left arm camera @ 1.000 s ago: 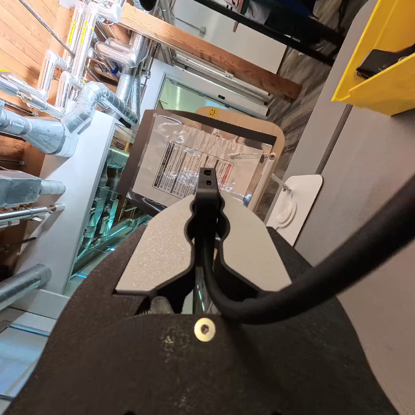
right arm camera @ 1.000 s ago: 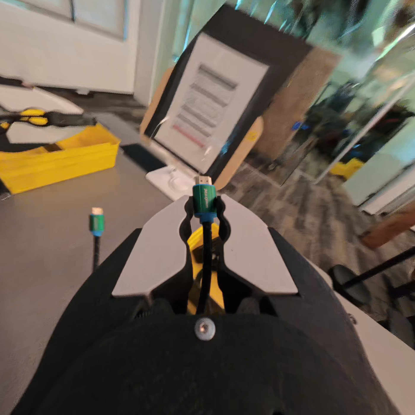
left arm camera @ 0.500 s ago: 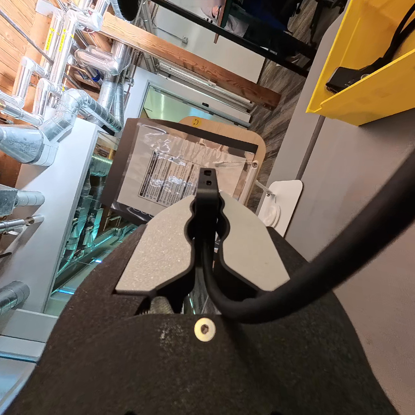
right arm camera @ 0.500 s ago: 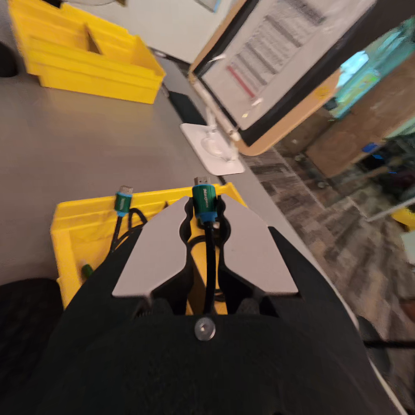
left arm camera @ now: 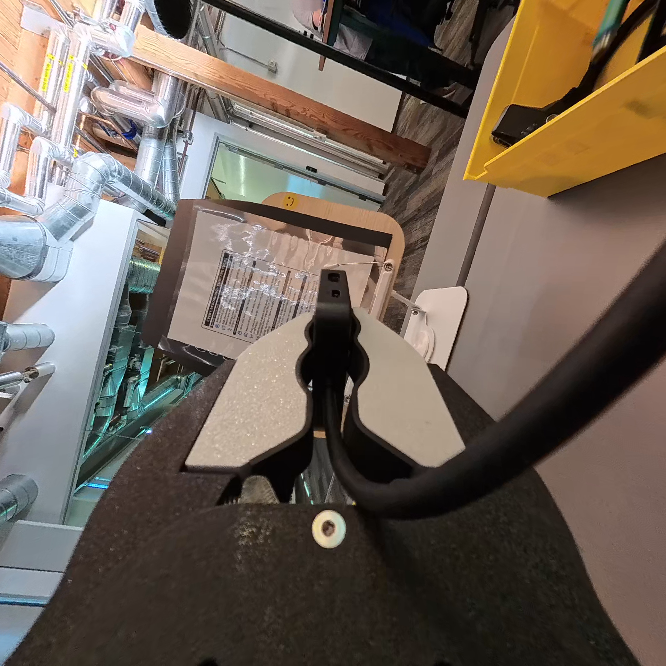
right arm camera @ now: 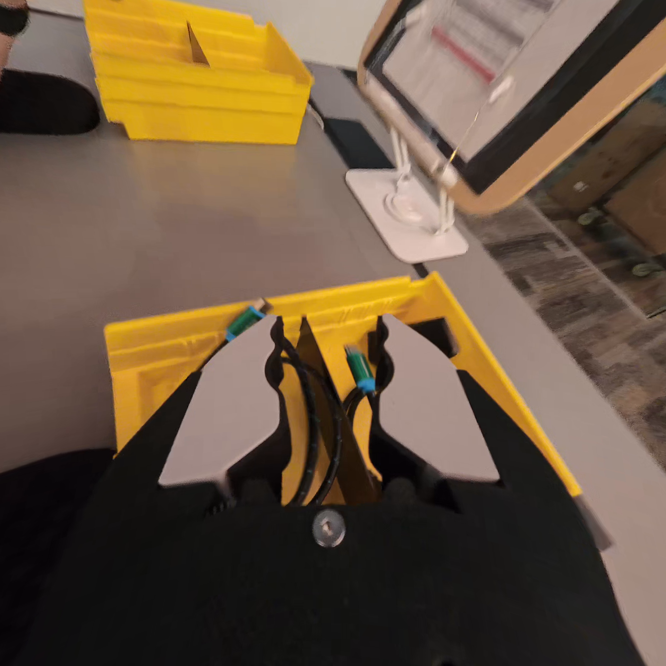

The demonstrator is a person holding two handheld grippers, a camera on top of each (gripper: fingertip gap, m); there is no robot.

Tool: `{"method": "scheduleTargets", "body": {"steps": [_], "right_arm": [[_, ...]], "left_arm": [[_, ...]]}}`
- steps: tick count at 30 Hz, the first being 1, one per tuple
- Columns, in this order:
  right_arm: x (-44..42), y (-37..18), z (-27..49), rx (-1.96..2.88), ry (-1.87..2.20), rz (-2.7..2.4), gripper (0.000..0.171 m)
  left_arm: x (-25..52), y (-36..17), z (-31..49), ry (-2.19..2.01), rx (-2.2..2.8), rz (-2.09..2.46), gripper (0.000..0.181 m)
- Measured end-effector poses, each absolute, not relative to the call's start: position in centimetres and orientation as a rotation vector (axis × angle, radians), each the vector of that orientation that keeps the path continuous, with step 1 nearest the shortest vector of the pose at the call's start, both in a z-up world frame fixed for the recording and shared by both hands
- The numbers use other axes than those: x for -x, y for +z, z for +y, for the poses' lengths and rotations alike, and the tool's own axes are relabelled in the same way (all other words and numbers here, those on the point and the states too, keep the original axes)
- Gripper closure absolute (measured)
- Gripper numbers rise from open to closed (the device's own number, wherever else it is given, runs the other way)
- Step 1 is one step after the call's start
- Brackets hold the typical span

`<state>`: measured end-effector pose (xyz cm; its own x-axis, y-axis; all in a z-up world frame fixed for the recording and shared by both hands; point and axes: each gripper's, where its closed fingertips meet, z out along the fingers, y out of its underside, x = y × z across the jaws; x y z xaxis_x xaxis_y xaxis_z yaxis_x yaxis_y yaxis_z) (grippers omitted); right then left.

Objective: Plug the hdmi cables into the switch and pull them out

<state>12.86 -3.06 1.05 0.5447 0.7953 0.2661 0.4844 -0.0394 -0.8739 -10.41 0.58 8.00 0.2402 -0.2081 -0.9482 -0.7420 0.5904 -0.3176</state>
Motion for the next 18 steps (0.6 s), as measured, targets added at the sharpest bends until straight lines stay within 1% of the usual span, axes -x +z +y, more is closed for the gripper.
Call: {"method": "scheduleTargets", "body": {"steps": [4, 7, 10, 13, 15, 17, 18], "right_arm": [[-9.8, 7.8, -4.9, 1.417, 0.196, -1.108, 0.121], [-4.4, 11.2, -6.8, 1.187, 0.045, -1.229, 0.123], [2.2, 10.9, -8.1, 1.017, -0.097, -1.409, 0.132], [6.7, 9.1, -8.3, 0.916, -0.239, -1.537, 0.141], [8.1, 8.2, -8.2, 0.889, -0.29, -1.582, 0.147], [8.1, 7.7, -8.0, 0.915, -0.308, -1.605, 0.156], [8.0, 7.7, -8.0, 0.932, -0.3, -1.606, 0.156]], "left_arm": [[10.0, 8.2, -0.4, 0.366, 0.889, 1.334, 0.167], [8.5, 8.1, -3.1, 0.169, 0.822, 1.406, 0.167], [7.5, 8.3, -5.7, -0.003, 0.782, 1.452, 0.168], [7.0, 8.1, -7.9, -0.126, 0.733, 1.517, 0.168], [6.8, 7.8, -8.6, -0.167, 0.731, 1.554, 0.165], [6.8, 7.2, -8.6, -0.158, 0.73, 1.584, 0.167], [6.7, 7.1, -8.6, -0.159, 0.728, 1.58, 0.167]]}}
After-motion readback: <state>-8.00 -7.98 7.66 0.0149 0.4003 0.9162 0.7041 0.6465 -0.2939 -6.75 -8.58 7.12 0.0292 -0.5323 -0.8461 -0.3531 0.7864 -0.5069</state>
